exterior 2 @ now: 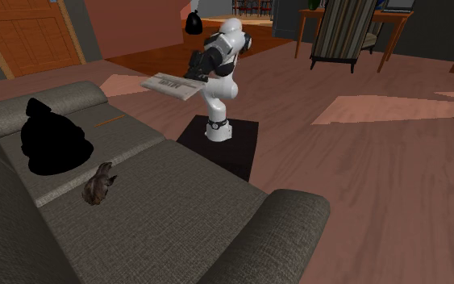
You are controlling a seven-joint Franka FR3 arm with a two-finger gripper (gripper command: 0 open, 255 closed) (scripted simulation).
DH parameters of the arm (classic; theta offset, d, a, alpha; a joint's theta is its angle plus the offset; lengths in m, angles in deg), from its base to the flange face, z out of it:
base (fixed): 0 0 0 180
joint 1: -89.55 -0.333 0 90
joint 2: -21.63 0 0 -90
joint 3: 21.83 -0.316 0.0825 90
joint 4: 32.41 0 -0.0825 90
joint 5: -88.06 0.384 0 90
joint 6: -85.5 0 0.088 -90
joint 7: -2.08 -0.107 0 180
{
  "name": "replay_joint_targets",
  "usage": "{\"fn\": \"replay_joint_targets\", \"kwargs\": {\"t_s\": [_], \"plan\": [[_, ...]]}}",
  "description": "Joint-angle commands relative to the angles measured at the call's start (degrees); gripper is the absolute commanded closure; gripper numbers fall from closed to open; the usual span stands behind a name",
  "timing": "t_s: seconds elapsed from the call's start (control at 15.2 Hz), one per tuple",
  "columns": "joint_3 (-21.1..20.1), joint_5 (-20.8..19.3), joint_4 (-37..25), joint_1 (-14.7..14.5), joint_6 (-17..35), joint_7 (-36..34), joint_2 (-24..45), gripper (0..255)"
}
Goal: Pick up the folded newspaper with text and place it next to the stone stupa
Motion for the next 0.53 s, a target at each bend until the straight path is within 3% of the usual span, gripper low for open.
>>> {"fn": "replay_joint_targets", "kwargs": {"t_s": [0.0, 0.46], "plan": [[4.2, -1.4, 1.8, 0.2, 1.9, 2.6, -1.7, 255], [19.7, -7.3, 4.4, 3.0, 9.6, 12.1, -3.0, 255]]}}
